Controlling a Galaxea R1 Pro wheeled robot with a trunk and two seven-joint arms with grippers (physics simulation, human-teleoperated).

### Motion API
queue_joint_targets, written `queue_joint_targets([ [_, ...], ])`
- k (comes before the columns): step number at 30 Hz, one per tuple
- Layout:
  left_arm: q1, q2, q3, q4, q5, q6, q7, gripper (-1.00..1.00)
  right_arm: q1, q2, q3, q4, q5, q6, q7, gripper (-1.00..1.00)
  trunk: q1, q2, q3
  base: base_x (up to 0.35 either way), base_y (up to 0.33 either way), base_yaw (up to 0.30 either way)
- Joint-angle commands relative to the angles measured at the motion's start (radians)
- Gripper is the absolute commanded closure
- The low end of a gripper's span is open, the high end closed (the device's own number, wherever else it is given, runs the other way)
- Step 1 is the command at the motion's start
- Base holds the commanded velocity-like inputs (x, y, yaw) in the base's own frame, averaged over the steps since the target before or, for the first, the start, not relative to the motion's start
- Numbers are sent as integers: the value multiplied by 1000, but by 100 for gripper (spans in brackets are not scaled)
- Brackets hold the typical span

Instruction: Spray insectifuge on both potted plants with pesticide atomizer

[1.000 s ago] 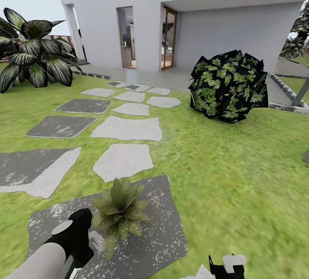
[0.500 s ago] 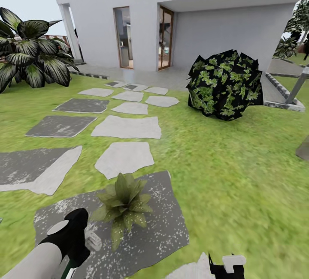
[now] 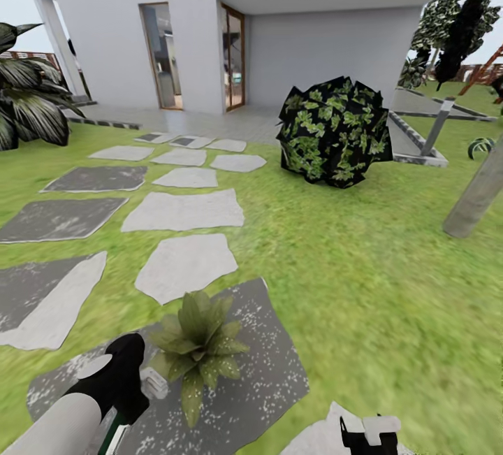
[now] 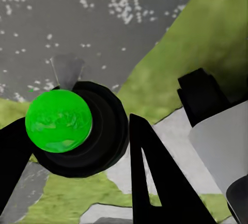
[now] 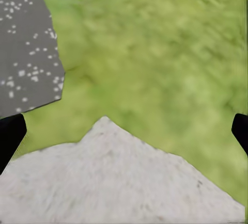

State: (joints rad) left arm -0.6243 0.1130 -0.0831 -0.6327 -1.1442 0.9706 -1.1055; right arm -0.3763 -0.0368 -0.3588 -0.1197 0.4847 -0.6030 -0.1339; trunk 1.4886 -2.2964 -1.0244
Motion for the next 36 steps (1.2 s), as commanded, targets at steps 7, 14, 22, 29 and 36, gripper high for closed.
queue_joint_targets([
  [7, 0, 3, -5, -4, -7, 5, -10, 100, -1, 0, -2, 2, 9, -3, -9, -100, 0, 0, -1, 86, 150, -151],
  [14, 0, 2, -9, -5, -7, 5, -10, 100, -1, 0, -3, 2, 9, -3, -9, -100, 0, 0, -1, 1, 2, -2],
  [22, -2, 9, -10, -27, -7, 5, -11, 100, -1, 0, -3, 2, 8, -3, -9, -100, 0, 0, -1, 0, 0, -71],
  [29, -2, 11, -8, -28, -8, 5, -11, 100, -1, 0, -3, 2, 8, -3, -9, -100, 0, 0, -1, 10, 9, -291],
  [36, -2, 9, -7, -28, -8, 5, -10, 100, -1, 0, -3, 2, 8, -3, -9, -100, 0, 0, -1, 88, 278, -71],
])
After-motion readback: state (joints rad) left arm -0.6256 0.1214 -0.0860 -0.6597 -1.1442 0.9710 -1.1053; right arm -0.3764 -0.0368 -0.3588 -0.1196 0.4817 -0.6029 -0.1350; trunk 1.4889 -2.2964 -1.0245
